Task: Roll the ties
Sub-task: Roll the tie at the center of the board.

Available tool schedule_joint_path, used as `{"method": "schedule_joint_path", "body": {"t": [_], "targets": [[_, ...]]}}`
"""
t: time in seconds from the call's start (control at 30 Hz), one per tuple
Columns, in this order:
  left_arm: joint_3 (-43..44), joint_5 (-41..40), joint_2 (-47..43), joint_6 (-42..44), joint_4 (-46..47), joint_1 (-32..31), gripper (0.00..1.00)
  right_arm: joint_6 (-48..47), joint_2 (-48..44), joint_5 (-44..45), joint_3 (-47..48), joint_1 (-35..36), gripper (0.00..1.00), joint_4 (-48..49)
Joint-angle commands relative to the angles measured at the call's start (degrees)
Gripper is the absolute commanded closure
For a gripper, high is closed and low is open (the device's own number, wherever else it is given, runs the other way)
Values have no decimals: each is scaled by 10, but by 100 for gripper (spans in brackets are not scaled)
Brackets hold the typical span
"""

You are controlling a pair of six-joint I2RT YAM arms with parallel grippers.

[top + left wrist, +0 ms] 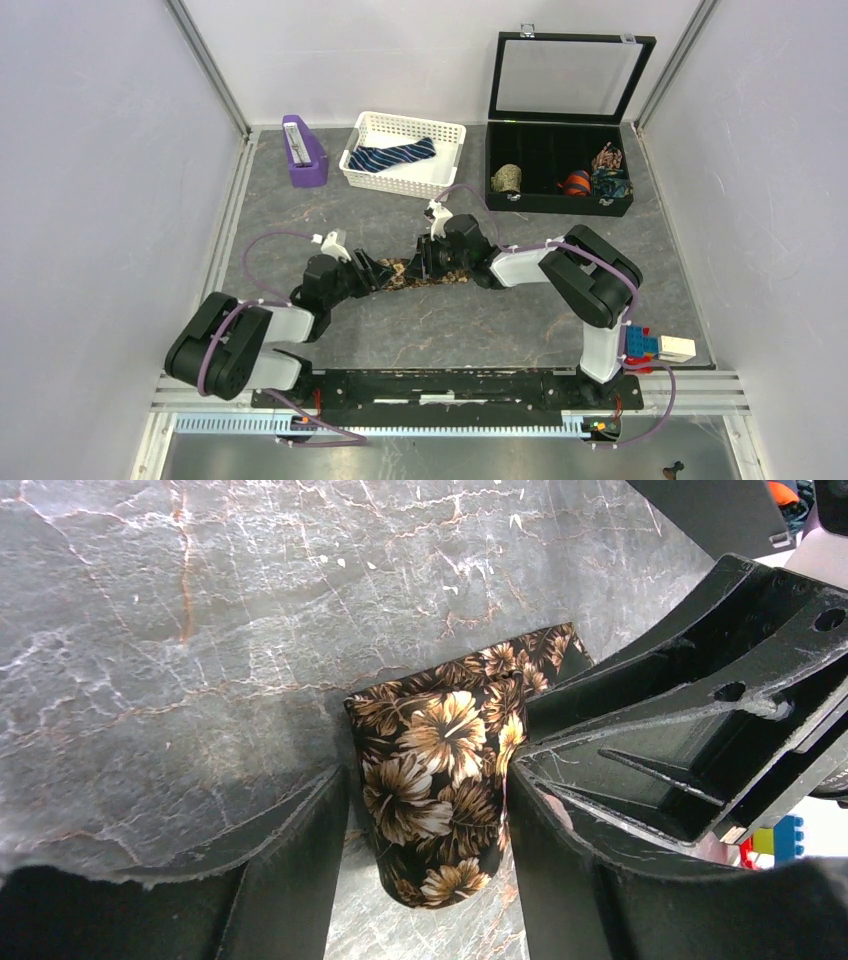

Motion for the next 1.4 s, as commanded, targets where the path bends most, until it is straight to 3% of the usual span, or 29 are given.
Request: {"method": "schedule_joint_path", "body": {"t": [0.0,0.27,0.4,0.63,0.77,1.07,1.37], "targets": [[4,25,41,-32,75,3,35,-15,18,4,-8,-1,64,-9],[-3,54,111,-50,168,4,54,-13,20,1,-6,-3,64,-8],[1,57,110,-46,157,4,65,-12,19,-4,-7,-3,64,-8],[28,-5,22,5,-39,2,71,-9,-20,-28,-8,-9,52,-14],[48,-53,-48,36,-161,0,71,-15,-57,-19,-17,-19,50,-24],[88,-124,-79,54,-270,-32,72,10,-80,-34,-28,-12,62,0],[143,-203,-103,75,-372,-92,73,20,-34,-30,-8,-3,70,15]]}}
